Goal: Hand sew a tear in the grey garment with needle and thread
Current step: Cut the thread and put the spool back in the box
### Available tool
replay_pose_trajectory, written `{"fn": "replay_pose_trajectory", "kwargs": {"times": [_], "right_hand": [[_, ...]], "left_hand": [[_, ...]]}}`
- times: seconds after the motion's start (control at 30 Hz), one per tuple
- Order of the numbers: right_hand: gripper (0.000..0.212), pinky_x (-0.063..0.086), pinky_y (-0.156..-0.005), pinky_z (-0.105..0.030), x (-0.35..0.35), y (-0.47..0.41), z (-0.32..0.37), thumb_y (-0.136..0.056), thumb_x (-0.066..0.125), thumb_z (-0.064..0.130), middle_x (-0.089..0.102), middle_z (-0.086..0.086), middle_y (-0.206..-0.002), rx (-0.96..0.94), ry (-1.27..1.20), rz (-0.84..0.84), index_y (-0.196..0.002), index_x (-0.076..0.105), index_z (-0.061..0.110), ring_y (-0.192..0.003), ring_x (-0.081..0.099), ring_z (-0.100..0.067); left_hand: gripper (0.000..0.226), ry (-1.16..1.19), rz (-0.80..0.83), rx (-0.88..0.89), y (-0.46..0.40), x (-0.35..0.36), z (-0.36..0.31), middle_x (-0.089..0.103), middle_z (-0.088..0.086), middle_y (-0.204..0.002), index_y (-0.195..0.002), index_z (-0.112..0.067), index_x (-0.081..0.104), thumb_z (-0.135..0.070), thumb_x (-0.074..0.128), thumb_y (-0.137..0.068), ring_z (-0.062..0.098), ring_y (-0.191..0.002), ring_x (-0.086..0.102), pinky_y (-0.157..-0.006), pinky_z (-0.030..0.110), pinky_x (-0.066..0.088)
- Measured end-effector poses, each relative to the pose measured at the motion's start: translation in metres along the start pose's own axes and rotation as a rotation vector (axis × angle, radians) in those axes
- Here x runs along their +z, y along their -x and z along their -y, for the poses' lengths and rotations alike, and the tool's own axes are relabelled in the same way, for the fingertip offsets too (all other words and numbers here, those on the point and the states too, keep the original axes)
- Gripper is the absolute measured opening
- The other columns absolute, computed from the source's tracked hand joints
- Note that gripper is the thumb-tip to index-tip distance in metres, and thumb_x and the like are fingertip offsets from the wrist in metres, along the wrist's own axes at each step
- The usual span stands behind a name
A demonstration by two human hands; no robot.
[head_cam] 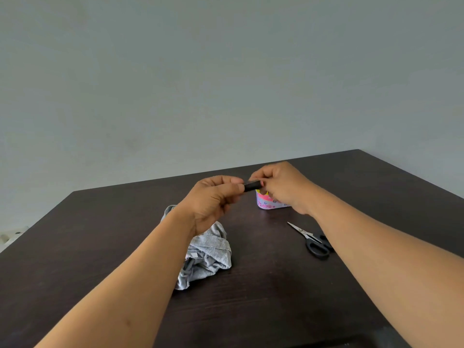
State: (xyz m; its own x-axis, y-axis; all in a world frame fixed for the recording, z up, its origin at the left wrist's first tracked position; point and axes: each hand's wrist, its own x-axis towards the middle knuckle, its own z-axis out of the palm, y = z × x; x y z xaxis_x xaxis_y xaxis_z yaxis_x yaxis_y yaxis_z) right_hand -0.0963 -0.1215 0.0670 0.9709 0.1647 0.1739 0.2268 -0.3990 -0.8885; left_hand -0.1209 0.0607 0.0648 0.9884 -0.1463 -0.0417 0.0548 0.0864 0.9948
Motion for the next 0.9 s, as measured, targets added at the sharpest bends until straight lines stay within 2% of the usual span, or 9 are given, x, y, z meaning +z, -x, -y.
{"fn": "replay_pose_trajectory", "kwargs": {"times": [0.1,0.2,0.3,0.37,0.43,0.6,0.7,0.77,0.9], "right_hand": [[0.005,0.043,-0.063,-0.023,0.011,0.008,-0.006,-0.086,0.073,0.026,0.061,0.010,-0.060,0.016,0.042,0.073,-0.083,0.074,0.022,-0.054,0.052,-0.001],[0.008,0.045,-0.059,-0.014,0.014,0.012,0.008,-0.087,0.073,0.024,0.063,0.007,-0.062,-0.056,0.121,0.127,-0.086,0.076,0.017,-0.051,0.053,0.003],[0.007,0.051,-0.067,-0.026,0.006,0.005,0.020,-0.086,0.072,0.020,0.069,0.002,-0.070,-0.113,0.090,0.079,-0.082,0.076,0.015,-0.063,0.058,-0.006],[0.007,0.053,-0.072,-0.027,-0.001,0.000,0.021,-0.088,0.071,0.019,0.072,0.000,-0.077,-0.113,0.082,0.035,-0.086,0.076,0.015,-0.068,0.061,-0.008],[0.008,0.049,-0.066,-0.020,-0.003,-0.002,0.015,-0.090,0.069,0.017,0.069,0.000,-0.072,-0.076,0.044,0.004,-0.089,0.076,0.012,-0.063,0.057,-0.006],[0.008,0.040,-0.062,-0.023,0.014,0.009,-0.002,-0.091,0.069,0.029,0.060,0.010,-0.059,0.001,0.101,0.075,-0.084,0.074,0.028,-0.057,0.050,-0.003],[0.011,0.042,-0.056,-0.013,0.017,0.014,0.006,-0.092,0.067,0.029,0.061,0.013,-0.059,-0.091,0.216,0.121,-0.093,0.076,0.023,-0.053,0.053,0.003],[0.011,0.041,-0.052,-0.010,0.013,0.012,0.016,-0.092,0.066,0.024,0.060,0.017,-0.052,-0.140,0.278,0.119,-0.089,0.076,0.019,-0.048,0.053,0.005],[0.009,0.050,-0.061,-0.017,0.001,-0.001,0.019,-0.090,0.069,0.022,0.072,0.004,-0.073,-0.146,0.228,0.050,-0.088,0.077,0.017,-0.062,0.062,-0.003]], "left_hand": [[0.015,0.150,-0.156,0.054,-0.006,-0.001,0.000,0.066,-0.001,-0.069,-0.079,-0.016,0.070,-0.002,0.072,-0.084,0.008,-0.059,0.058,-0.052,0.021,0.039],[0.013,-0.114,-0.268,0.124,-0.008,-0.005,0.006,0.066,-0.002,-0.067,-0.079,-0.012,0.071,0.000,0.076,-0.081,0.007,-0.057,0.057,-0.047,0.017,0.041],[0.009,-0.309,-0.183,0.096,-0.003,-0.006,0.010,0.066,0.001,-0.070,-0.086,-0.007,0.073,0.001,0.075,-0.082,0.007,-0.058,0.054,-0.047,0.013,0.041],[0.011,-0.225,-0.067,0.036,-0.001,-0.006,0.009,0.064,0.002,-0.069,-0.084,-0.009,0.072,0.002,0.072,-0.083,0.009,-0.058,0.053,-0.050,0.017,0.040],[0.014,-0.076,0.011,-0.004,0.001,-0.006,0.006,0.064,0.000,-0.068,-0.082,-0.013,0.070,0.000,0.069,-0.086,0.009,-0.059,0.055,-0.053,0.021,0.040],[0.014,0.182,-0.111,0.041,-0.003,-0.005,0.002,0.066,-0.002,-0.070,-0.082,-0.016,0.069,-0.003,0.070,-0.087,0.007,-0.060,0.060,-0.052,0.020,0.042],[0.011,-0.083,-0.256,0.104,-0.007,-0.006,0.008,0.067,0.001,-0.072,-0.082,-0.012,0.071,-0.003,0.077,-0.081,0.009,-0.061,0.058,-0.051,0.019,0.043],[0.010,-0.310,-0.232,0.100,-0.007,-0.006,0.012,0.068,0.002,-0.072,-0.086,-0.007,0.074,-0.002,0.078,-0.080,0.008,-0.060,0.057,-0.049,0.015,0.043],[0.011,-0.225,-0.031,0.000,0.000,-0.004,0.008,0.064,0.002,-0.069,-0.084,-0.009,0.072,0.001,0.071,-0.084,0.009,-0.058,0.054,-0.053,0.020,0.041]]}}
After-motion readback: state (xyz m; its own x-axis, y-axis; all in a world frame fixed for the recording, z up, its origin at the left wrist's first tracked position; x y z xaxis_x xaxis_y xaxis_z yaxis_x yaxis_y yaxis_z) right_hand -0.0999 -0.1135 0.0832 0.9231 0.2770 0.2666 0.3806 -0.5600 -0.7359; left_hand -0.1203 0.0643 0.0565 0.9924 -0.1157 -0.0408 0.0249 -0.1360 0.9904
